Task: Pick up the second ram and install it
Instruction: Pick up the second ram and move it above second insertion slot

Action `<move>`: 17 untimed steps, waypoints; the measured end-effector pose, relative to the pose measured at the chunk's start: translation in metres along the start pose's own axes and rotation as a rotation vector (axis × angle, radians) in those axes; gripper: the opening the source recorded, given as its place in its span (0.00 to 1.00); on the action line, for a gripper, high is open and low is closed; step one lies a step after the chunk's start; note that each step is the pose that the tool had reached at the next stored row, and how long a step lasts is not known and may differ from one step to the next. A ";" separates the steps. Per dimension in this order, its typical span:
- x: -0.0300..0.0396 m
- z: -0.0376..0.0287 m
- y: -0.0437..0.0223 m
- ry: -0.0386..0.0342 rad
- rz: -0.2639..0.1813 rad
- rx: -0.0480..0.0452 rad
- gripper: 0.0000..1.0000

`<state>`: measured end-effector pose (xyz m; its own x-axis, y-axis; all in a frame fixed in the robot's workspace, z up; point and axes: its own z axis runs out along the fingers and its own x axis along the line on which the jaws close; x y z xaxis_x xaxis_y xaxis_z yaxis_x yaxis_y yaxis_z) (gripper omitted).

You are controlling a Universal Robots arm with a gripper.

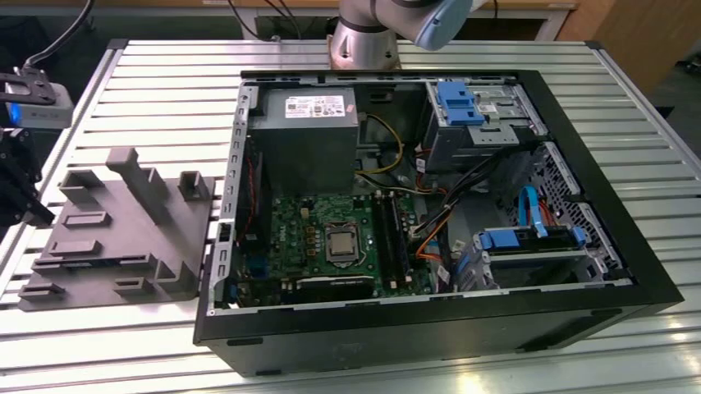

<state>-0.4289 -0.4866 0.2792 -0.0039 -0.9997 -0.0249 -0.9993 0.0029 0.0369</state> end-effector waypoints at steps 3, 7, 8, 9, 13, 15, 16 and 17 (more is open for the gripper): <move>0.0001 0.0016 -0.0001 -0.0004 0.010 0.0003 0.11; 0.0001 0.0039 -0.0001 -0.0008 0.022 0.0005 0.11; 0.0001 0.0045 -0.0002 -0.0009 0.024 0.0006 0.11; 0.0002 0.0052 -0.0002 -0.0010 0.027 0.0007 0.11; 0.0002 0.0076 -0.0003 -0.0014 0.037 0.0010 0.11; 0.0003 0.0087 -0.0003 -0.0015 0.042 0.0010 0.11; 0.0004 0.0093 -0.0003 -0.0016 0.045 0.0010 0.11; 0.0005 0.0099 -0.0003 -0.0016 0.047 0.0010 0.11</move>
<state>-0.4289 -0.4869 0.2693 -0.0513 -0.9984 -0.0248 -0.9980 0.0503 0.0371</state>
